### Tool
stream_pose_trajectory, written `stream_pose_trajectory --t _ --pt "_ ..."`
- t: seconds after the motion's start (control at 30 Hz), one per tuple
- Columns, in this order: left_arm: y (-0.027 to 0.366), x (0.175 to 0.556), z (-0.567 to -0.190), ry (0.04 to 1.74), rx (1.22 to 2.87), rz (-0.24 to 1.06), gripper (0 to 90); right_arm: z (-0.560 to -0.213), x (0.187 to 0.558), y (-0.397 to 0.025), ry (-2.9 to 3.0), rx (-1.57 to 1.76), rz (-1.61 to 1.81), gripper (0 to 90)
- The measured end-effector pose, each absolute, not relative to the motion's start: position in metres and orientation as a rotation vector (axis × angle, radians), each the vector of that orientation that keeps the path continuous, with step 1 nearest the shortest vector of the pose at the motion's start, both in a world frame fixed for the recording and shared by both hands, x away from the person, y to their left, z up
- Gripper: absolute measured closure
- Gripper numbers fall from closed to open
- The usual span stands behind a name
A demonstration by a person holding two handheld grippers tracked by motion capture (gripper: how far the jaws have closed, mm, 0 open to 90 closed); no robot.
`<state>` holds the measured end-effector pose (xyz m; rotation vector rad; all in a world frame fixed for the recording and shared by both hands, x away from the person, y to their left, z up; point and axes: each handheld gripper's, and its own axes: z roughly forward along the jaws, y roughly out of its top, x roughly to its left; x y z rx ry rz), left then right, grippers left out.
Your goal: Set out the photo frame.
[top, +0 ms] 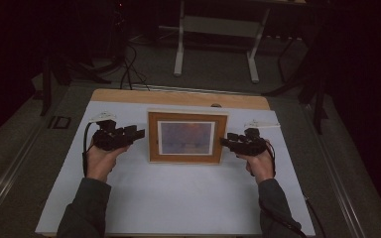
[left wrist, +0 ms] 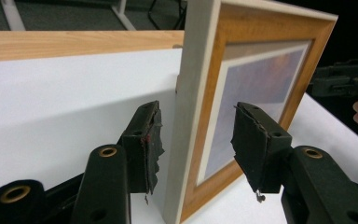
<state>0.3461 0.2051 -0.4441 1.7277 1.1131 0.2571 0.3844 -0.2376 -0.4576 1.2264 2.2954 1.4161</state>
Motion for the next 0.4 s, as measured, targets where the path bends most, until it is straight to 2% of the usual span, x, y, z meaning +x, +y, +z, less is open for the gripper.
stream_pose_trajectory --t 0.4 --pt "0.204 0.327 -0.467 1.166 1.794 0.333 51.4 -0.473 0.377 -0.246 2.327 1.265 1.381 50.8"
